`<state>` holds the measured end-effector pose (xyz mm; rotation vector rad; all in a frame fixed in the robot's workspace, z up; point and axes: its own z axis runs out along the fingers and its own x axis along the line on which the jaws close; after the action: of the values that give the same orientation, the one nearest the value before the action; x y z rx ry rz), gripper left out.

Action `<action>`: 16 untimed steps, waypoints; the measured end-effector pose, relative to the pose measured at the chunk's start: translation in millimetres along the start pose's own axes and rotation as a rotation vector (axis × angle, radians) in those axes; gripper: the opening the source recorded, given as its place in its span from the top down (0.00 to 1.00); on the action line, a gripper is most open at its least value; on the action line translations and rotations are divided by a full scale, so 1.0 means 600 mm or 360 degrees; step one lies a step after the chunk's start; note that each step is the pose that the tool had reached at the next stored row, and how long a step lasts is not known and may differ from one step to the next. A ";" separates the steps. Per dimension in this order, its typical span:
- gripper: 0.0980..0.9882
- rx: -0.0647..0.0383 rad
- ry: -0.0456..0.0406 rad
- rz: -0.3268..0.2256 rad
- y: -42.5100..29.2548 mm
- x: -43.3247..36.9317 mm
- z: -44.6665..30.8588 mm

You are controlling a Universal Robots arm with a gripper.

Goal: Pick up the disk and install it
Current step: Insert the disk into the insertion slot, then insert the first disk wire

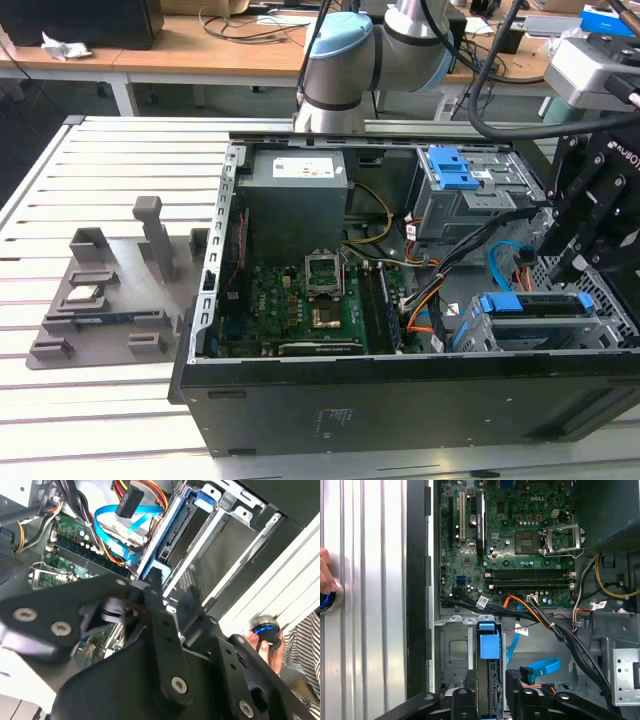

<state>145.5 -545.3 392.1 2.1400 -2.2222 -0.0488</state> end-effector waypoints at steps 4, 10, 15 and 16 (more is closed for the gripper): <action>0.92 0.0000 0.0002 0.0000 0.000 0.000 0.000; 0.99 0.0000 0.0005 0.0000 0.000 0.000 0.000; 0.99 0.0000 0.0007 0.0000 0.000 0.000 0.000; 0.99 0.0000 0.0007 0.0000 0.000 0.000 0.000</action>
<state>145.5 -545.2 392.1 2.1377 -2.2202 -0.0438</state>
